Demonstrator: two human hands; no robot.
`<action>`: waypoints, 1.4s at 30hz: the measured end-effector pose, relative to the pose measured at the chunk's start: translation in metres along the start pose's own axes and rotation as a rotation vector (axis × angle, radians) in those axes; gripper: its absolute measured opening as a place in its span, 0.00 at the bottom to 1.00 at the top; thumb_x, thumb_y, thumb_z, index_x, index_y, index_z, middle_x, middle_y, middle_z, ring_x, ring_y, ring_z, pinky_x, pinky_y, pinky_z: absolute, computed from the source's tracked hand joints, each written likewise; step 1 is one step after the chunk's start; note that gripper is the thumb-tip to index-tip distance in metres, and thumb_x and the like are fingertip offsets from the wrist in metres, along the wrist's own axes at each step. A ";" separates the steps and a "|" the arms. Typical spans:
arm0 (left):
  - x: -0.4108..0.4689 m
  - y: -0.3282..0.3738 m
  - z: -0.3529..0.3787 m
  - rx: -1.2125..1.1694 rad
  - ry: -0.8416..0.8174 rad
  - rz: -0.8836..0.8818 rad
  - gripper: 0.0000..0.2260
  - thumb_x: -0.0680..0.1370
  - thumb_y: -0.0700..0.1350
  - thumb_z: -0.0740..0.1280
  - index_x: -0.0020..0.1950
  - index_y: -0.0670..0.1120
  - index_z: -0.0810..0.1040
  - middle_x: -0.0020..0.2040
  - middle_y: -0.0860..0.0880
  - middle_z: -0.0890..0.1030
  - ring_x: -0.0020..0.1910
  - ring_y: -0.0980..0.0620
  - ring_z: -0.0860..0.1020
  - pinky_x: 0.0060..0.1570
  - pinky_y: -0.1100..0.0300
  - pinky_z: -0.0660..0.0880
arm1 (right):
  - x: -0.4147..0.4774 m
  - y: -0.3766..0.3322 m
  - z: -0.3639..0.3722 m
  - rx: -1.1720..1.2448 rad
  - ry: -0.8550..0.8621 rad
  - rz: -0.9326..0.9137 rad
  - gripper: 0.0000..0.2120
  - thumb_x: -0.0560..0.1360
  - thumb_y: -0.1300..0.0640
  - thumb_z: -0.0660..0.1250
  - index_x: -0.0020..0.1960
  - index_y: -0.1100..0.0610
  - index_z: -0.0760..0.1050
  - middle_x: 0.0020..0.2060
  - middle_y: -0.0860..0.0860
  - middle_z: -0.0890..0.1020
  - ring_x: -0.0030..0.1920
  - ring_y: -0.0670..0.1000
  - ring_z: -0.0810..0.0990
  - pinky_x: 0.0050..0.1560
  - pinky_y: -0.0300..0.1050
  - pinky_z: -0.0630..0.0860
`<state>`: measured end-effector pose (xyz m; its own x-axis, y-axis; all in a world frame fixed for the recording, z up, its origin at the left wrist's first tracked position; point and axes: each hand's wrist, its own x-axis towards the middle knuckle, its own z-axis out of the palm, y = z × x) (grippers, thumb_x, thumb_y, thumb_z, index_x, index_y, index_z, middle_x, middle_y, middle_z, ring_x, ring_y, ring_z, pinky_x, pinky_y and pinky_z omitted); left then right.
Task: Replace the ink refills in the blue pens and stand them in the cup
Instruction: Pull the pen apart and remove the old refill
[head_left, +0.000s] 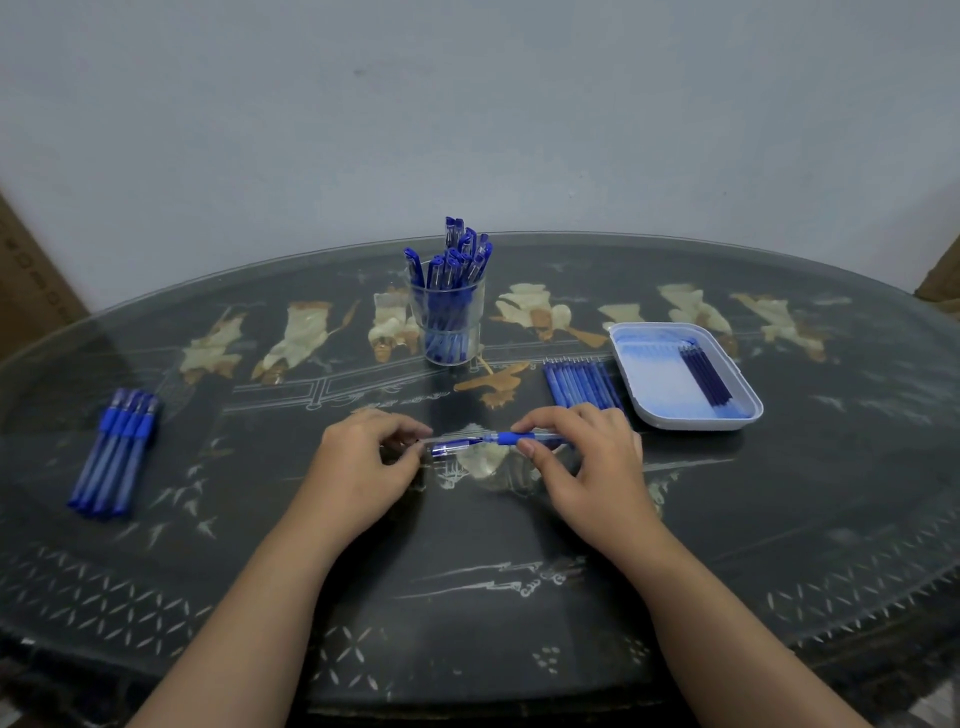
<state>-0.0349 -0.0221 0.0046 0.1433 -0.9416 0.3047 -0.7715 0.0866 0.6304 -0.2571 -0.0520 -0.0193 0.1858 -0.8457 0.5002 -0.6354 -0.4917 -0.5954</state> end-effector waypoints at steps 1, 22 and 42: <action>-0.001 0.001 0.002 -0.044 0.008 -0.005 0.11 0.72 0.37 0.73 0.46 0.53 0.83 0.40 0.55 0.81 0.41 0.61 0.77 0.42 0.80 0.67 | 0.000 -0.001 0.000 -0.004 0.001 0.005 0.09 0.74 0.41 0.64 0.54 0.37 0.75 0.39 0.38 0.73 0.47 0.43 0.68 0.56 0.50 0.66; -0.010 0.027 -0.005 -0.450 0.096 0.070 0.12 0.70 0.41 0.76 0.52 0.51 0.82 0.46 0.53 0.84 0.47 0.57 0.81 0.53 0.64 0.74 | 0.006 -0.047 -0.019 0.244 0.170 0.005 0.06 0.72 0.49 0.73 0.48 0.47 0.83 0.39 0.40 0.82 0.43 0.41 0.78 0.50 0.39 0.71; -0.016 0.041 -0.001 -0.478 -0.107 0.005 0.13 0.65 0.36 0.79 0.42 0.52 0.84 0.40 0.56 0.85 0.36 0.59 0.82 0.41 0.69 0.77 | 0.017 -0.064 -0.044 1.209 0.104 0.478 0.14 0.70 0.60 0.70 0.56 0.57 0.78 0.43 0.57 0.85 0.48 0.54 0.85 0.48 0.48 0.82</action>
<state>-0.0681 -0.0030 0.0259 0.0564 -0.9667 0.2496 -0.3972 0.2076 0.8940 -0.2464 -0.0257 0.0545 0.0370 -0.9947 0.0961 0.4605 -0.0684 -0.8850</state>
